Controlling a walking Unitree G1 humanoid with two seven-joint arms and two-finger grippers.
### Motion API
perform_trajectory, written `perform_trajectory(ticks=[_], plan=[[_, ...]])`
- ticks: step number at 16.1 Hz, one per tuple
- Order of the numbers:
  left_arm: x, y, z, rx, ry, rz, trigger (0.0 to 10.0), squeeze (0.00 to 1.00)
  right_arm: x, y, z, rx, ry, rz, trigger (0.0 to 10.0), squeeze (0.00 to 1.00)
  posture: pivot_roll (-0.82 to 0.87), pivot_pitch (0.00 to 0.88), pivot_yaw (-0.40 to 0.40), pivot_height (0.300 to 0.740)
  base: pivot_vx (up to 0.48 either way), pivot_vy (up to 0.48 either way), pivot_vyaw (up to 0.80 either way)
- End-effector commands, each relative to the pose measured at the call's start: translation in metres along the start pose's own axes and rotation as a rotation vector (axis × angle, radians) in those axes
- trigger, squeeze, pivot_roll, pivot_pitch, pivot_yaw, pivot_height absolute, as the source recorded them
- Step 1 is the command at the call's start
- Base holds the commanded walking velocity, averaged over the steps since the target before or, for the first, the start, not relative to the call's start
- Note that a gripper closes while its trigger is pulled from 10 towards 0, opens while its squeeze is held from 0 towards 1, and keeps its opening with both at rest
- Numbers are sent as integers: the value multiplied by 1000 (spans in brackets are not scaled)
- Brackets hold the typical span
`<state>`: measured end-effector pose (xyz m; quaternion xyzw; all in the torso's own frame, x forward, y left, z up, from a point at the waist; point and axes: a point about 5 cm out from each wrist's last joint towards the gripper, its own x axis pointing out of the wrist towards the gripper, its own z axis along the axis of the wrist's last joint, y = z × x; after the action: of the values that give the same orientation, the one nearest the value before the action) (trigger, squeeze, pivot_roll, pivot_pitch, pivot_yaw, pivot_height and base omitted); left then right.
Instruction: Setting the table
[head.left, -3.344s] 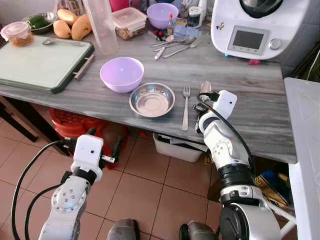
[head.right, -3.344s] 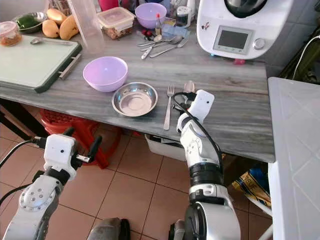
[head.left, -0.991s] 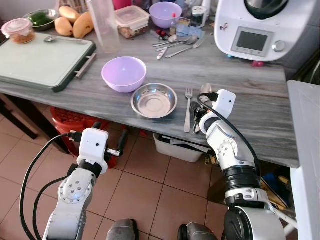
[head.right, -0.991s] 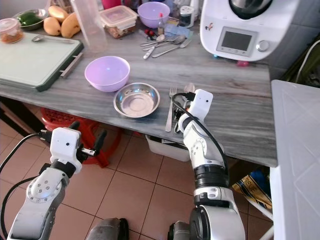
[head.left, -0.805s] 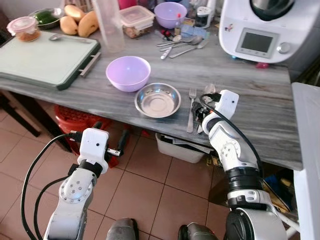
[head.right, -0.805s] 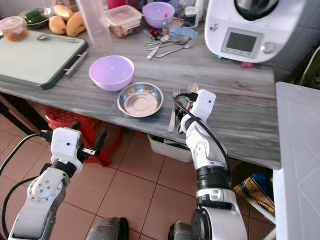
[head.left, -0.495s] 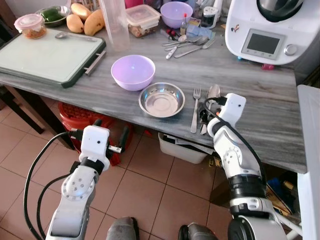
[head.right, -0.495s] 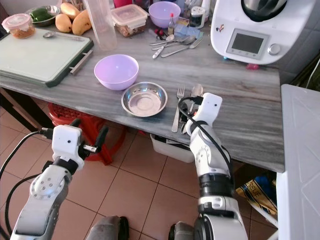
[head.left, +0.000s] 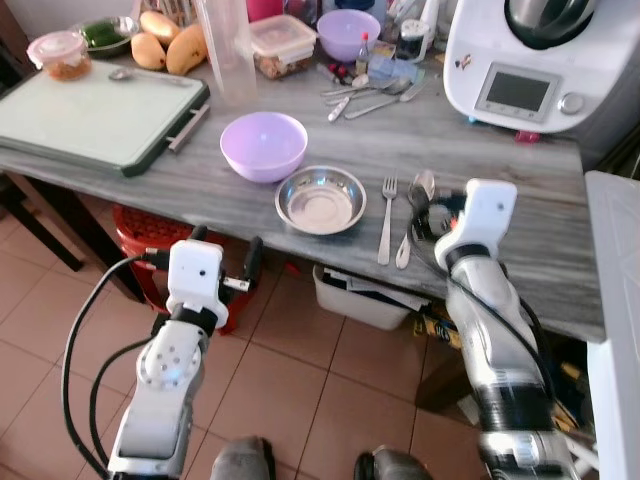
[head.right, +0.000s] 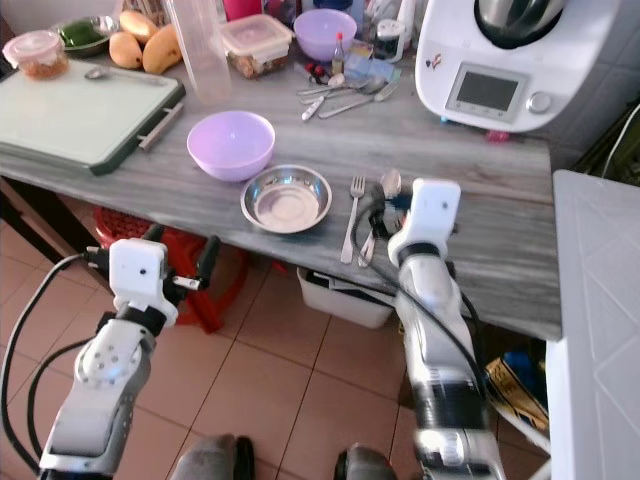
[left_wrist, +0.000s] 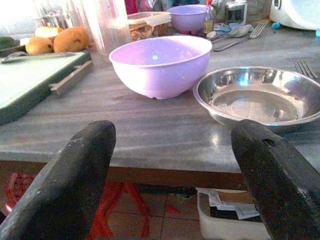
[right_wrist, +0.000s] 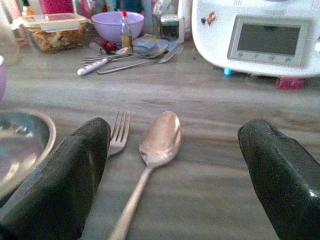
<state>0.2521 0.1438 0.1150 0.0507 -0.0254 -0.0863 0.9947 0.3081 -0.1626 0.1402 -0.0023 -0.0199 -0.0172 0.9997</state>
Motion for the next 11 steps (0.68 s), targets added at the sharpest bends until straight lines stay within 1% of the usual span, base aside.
perform_trajectory(ticks=[1, 2, 4, 6, 7, 8, 9, 11], plan=[[-1, 2, -2, 1, 5, 25, 10000, 0, -8, 1, 8, -51, -49, 27, 10000, 1000, 31, 28, -9, 740, 0, 0, 0], [0, 2, -2, 0, 2, 35, 10000, 0, -17, -1, 7, -71, -53, 23, 10000, 1000, 27, 28, -10, 740, 0, 0, 0], [0, 3, -3, -1, 3, 49, 10000, 0, -25, -3, 6, -107, -61, 30, 10000, 1000, 20, 28, -13, 740, 0, 0, 0], [1, 3, -4, -15, 3, 55, 10000, 0, -30, -4, 6, -123, -65, 33, 10000, 1000, 13, 27, -13, 740, 0, 0, 0], [2, 2, -4, -24, 2, 65, 10000, 0, -38, -5, 9, -182, -92, 38, 10000, 0, 4, 25, -18, 740, 0, 0, 0], [3, 2, -4, -35, 12, 82, 10000, 0, -43, -8, 12, -210, -119, 19, 10000, 0, 2, 25, -18, 740, 0, 0, 0], [3, 1, -4, -40, 16, 87, 10000, 0, -44, -11, 13, -210, -116, -7, 10000, 0, 0, 24, -18, 740, 0, 0, 0], [5, 0, -5, -52, 19, 83, 10000, 0, -45, -15, 6, -185, -68, -37, 10000, 0, -2, 19, -16, 740, 0, 0, 0]])
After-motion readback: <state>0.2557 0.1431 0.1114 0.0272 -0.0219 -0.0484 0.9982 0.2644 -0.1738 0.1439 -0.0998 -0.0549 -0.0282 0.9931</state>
